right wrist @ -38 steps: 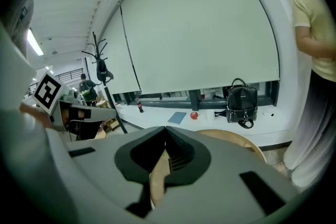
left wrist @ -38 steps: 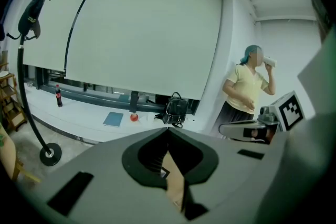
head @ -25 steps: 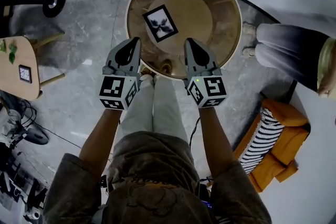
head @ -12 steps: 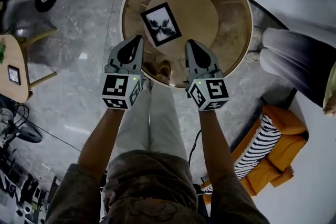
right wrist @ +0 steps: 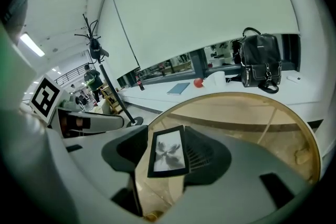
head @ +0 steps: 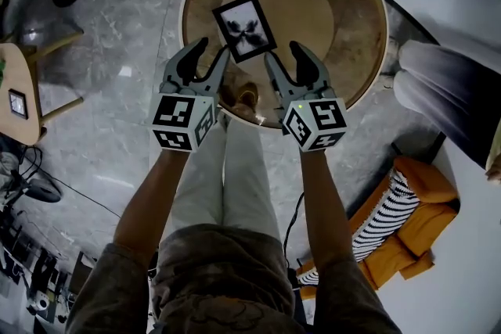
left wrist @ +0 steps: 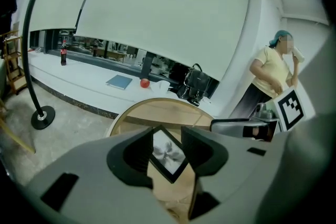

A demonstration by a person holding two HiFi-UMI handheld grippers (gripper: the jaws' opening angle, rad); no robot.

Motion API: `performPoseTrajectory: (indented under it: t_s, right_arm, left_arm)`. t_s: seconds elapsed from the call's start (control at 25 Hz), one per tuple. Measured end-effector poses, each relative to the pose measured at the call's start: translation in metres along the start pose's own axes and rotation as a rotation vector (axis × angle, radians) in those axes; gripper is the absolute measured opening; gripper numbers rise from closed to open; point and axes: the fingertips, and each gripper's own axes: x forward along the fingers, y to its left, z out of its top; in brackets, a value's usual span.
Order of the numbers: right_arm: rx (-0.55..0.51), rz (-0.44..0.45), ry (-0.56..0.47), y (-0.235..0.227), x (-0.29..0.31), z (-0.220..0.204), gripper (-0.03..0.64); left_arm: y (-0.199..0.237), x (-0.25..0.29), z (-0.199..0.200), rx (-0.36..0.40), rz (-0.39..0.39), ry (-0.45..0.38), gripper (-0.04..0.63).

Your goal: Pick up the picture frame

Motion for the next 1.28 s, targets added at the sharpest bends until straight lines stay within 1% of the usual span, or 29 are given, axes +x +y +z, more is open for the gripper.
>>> performPoseTrajectory:
  t_s: [0.24, 0.52, 0.72, 0.84, 0.96, 1.08, 1.16, 1.28]
  right_arm:
    - [0.002, 0.004, 0.056, -0.014, 0.018, -0.016, 0.227]
    - [0.008, -0.004, 0.122, -0.036, 0.049, -0.041, 0.207]
    - [-0.026, 0.008, 0.181, -0.047, 0.073, -0.054, 0.202]
    - [-0.046, 0.022, 0.209, -0.049, 0.085, -0.058, 0.198]
    - [-0.05, 0.025, 0.226, -0.053, 0.093, -0.06, 0.195]
    - [-0.061, 0.036, 0.234, -0.052, 0.097, -0.061, 0.189]
    - [-0.069, 0.043, 0.237, -0.049, 0.099, -0.062, 0.186]
    - [-0.059, 0.048, 0.239, -0.049, 0.102, -0.063, 0.183]
  left_arm:
    - [0.004, 0.02, -0.017, -0.028, 0.003, 0.053, 0.175]
    - [0.012, 0.049, -0.05, -0.076, 0.02, 0.125, 0.166]
    - [0.022, 0.073, -0.064, -0.138, 0.049, 0.151, 0.158]
    - [0.028, 0.084, -0.069, -0.16, 0.071, 0.165, 0.158]
    - [0.034, 0.089, -0.074, -0.17, 0.101, 0.182, 0.158]
    - [0.041, 0.089, -0.078, -0.202, 0.132, 0.189, 0.158]
    - [0.043, 0.09, -0.08, -0.221, 0.137, 0.19, 0.158]
    - [0.042, 0.091, -0.082, -0.22, 0.132, 0.194, 0.158]
